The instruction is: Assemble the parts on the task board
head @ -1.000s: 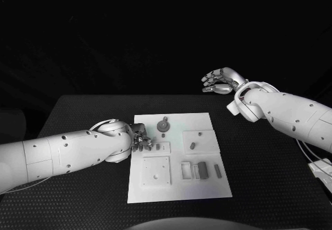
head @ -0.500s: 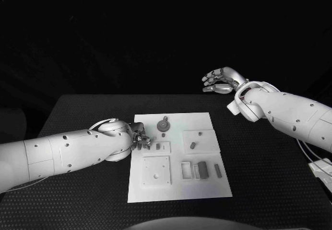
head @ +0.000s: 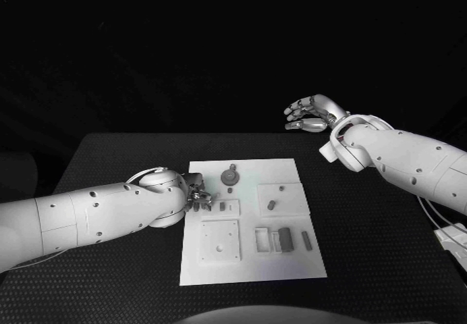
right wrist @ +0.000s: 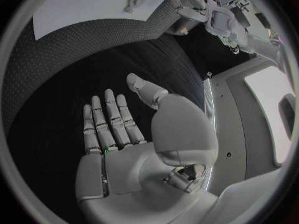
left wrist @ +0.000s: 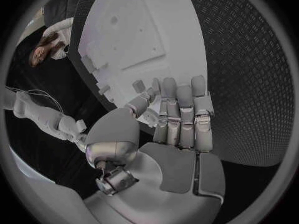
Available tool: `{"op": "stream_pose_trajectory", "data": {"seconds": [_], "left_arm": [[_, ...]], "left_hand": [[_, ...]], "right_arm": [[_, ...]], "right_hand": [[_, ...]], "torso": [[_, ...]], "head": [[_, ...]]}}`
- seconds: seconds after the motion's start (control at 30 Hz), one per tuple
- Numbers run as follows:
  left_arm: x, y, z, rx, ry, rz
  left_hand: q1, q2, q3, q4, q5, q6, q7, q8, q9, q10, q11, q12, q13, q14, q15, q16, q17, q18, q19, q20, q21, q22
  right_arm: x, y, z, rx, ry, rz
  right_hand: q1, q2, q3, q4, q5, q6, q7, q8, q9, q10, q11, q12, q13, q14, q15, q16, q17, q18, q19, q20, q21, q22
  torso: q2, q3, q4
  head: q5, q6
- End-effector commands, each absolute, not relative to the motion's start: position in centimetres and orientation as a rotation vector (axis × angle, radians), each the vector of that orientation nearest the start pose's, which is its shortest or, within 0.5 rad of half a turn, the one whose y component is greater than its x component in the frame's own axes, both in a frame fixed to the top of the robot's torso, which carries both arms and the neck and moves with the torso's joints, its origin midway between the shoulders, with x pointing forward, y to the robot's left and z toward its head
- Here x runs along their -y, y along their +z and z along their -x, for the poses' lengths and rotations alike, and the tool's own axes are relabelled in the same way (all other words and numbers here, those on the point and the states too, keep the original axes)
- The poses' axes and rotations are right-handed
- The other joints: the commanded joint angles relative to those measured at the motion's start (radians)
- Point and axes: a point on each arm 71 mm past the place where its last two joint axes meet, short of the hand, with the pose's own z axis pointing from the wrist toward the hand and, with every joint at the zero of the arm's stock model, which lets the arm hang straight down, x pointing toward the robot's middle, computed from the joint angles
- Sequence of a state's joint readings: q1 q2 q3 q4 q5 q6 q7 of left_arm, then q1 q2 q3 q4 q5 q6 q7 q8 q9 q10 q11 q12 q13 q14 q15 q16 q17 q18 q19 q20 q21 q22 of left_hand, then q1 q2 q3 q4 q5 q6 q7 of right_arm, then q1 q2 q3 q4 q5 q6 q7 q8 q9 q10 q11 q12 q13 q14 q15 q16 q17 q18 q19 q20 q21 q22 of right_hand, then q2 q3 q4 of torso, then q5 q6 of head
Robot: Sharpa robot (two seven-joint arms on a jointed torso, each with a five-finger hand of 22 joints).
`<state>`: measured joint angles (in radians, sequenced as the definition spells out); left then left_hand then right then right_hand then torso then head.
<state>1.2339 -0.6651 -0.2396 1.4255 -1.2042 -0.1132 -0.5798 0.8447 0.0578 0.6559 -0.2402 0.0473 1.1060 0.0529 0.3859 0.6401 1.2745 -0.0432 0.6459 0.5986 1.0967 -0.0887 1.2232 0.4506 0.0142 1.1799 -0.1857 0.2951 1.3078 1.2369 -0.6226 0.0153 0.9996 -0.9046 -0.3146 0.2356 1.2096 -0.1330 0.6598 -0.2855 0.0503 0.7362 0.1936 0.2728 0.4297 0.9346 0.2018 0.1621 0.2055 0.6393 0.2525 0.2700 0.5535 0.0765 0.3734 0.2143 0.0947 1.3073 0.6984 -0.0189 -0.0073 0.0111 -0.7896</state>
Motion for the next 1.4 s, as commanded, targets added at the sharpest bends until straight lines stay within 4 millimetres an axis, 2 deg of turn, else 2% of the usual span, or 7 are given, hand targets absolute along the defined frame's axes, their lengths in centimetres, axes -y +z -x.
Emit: {"op": "stream_pose_trajectory", "data": {"seconds": [0.03,0.27,0.43,0.9,1.33,1.4], "left_arm": [[-17.12,-27.18,-47.46,-2.215,-0.237,0.079],[-17.2,-27.22,-47.39,-2.22,-0.235,0.078],[-17.24,-27.22,-47.4,-2.219,-0.234,0.08],[-17.3,-27.22,-47.46,-2.215,-0.236,0.083],[-17.37,-27.23,-47.55,-2.211,-0.239,0.096],[-17.37,-27.22,-47.56,-2.21,-0.239,0.097]], "left_hand": [[-0.003,-0.013,0.0,0.009,0.003,0.01,-0.001,0.007,0.0,0.004,-0.006,0.007,0.002,0.001,-0.007,0.008,0.001,-0.003,0.006,-0.003,0.005,0.024],[-0.013,-0.037,-0.004,0.024,0.003,0.013,-0.002,0.008,0.0,0.005,-0.008,0.009,0.004,-0.001,-0.011,0.017,-0.001,-0.005,0.006,-0.007,0.011,0.023],[-0.015,-0.07,-0.006,0.034,0.004,0.016,-0.004,0.009,0.0,0.007,-0.009,0.012,0.006,0.0,-0.013,0.024,-0.003,-0.005,0.007,-0.011,0.017,0.023],[-0.014,-0.097,-0.009,0.05,0.004,0.02,-0.006,0.011,0.0,0.009,-0.011,0.016,0.009,0.001,-0.017,0.033,-0.007,-0.007,0.009,-0.015,0.027,0.023],[-0.06,-0.153,-0.037,0.11,0.001,0.013,-0.003,0.01,0.002,0.003,-0.009,0.015,0.01,-0.006,-0.019,0.038,-0.016,-0.01,0.003,-0.017,0.031,0.021],[-0.077,-0.131,-0.096,0.092,0.003,0.009,-0.004,0.012,0.005,0.0,-0.01,0.015,0.012,-0.01,-0.021,0.043,-0.018,-0.009,-0.005,-0.019,0.033,0.022]], "right_arm": [[24.37,-16.75,-57.99,-1.518,0.895,-0.307],[24.37,-16.75,-57.99,-1.518,0.895,-0.308],[24.35,-16.75,-57.99,-1.518,0.895,-0.307],[24.27,-16.76,-57.99,-1.519,0.897,-0.307],[24.28,-16.77,-57.99,-1.521,0.898,-0.306],[24.28,-16.77,-57.99,-1.52,0.898,-0.306]], "right_hand": [[-0.01,0.002,-0.003,0.0,-0.001,-0.005,0.037,0.005,-0.001,-0.007,-0.001,0.004,-0.001,-0.005,0.001,-0.004,-0.001,-0.015,-0.005,0.001,0.006,0.027],[-0.011,0.002,-0.003,0.0,-0.001,-0.006,0.037,0.005,-0.001,-0.007,-0.001,0.004,-0.001,-0.005,0.001,-0.004,-0.001,-0.016,-0.006,0.001,0.006,0.027],[-0.011,0.002,-0.003,0.0,-0.001,-0.006,0.037,0.005,-0.001,-0.007,-0.001,0.004,-0.001,-0.005,0.001,-0.004,-0.001,-0.016,-0.006,0.001,0.006,0.027],[-0.011,0.002,-0.003,0.0,-0.001,-0.006,0.037,0.006,-0.001,-0.008,-0.001,0.005,-0.002,-0.006,0.001,-0.003,-0.001,-0.016,-0.006,0.0,0.007,0.027],[-0.014,0.0,-0.004,0.001,-0.001,-0.006,0.037,0.006,-0.002,-0.008,0.0,0.005,-0.003,-0.006,0.001,-0.003,-0.001,-0.017,-0.007,0.0,0.008,0.027],[-0.014,0.0,-0.004,0.001,-0.001,-0.006,0.037,0.006,-0.002,-0.008,0.0,0.005,-0.003,-0.006,0.001,-0.003,-0.001,-0.017,-0.007,0.0,0.008,0.027]], "torso": [[0.0,-0.0004,-0.0004],[0.0,0.0,0.0002],[0.0,-0.0002,0.0001],[0.0,-0.0001,0.0],[0.0,0.0001,-0.0001],[0.0,0.0001,-0.0004]], "head": [[-0.001,-0.002],[-0.001,-0.006],[-0.001,-0.007],[-0.002,-0.009],[-0.002,-0.009],[-0.002,-0.009]]}}
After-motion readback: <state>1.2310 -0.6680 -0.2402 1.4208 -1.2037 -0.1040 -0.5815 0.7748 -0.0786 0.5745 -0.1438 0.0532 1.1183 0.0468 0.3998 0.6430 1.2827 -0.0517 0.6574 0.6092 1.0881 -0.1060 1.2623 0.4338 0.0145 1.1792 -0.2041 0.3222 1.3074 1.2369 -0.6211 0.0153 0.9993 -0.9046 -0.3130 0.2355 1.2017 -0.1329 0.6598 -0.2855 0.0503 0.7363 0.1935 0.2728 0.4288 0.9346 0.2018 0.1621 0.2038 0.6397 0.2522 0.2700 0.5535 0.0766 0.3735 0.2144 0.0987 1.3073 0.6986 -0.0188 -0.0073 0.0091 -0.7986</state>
